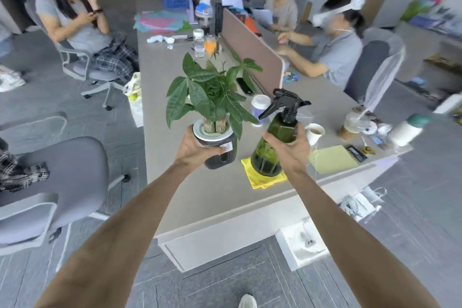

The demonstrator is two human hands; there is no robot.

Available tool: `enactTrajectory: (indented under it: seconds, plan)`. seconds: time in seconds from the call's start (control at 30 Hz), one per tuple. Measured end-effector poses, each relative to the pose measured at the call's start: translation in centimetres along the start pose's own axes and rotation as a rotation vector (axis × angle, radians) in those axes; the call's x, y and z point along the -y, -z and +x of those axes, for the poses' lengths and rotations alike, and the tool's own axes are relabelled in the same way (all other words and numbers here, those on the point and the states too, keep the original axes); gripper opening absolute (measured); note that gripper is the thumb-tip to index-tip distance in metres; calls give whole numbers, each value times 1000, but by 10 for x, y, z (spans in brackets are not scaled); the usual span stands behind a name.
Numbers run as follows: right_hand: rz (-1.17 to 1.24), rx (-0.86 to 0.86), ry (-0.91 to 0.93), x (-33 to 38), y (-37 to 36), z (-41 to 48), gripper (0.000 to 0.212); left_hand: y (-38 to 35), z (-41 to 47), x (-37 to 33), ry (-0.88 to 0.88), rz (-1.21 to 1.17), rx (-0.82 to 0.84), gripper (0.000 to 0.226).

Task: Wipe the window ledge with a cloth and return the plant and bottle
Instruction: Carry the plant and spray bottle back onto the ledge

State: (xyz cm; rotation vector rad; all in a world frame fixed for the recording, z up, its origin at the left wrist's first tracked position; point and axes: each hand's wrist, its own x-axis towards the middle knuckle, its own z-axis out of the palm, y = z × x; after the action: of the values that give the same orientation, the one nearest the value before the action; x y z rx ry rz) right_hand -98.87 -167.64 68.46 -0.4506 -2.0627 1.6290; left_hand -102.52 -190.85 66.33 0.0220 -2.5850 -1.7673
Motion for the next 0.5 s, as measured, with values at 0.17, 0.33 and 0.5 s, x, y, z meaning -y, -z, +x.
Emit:
enactTrajectory:
  seconds: [0.17, 0.33, 0.5]
  plan:
    - [2, -228, -24, 18, 69, -33, 46, -42, 0, -14, -100, -76, 167, 95]
    - [-11, -447, -47, 25, 152, -85, 39, -99, -57, -72, -209, -122, 385, 56]
    - [-28, -686, -92, 20, 252, -130, 43, -177, -120, -121, -363, -146, 638, 59]
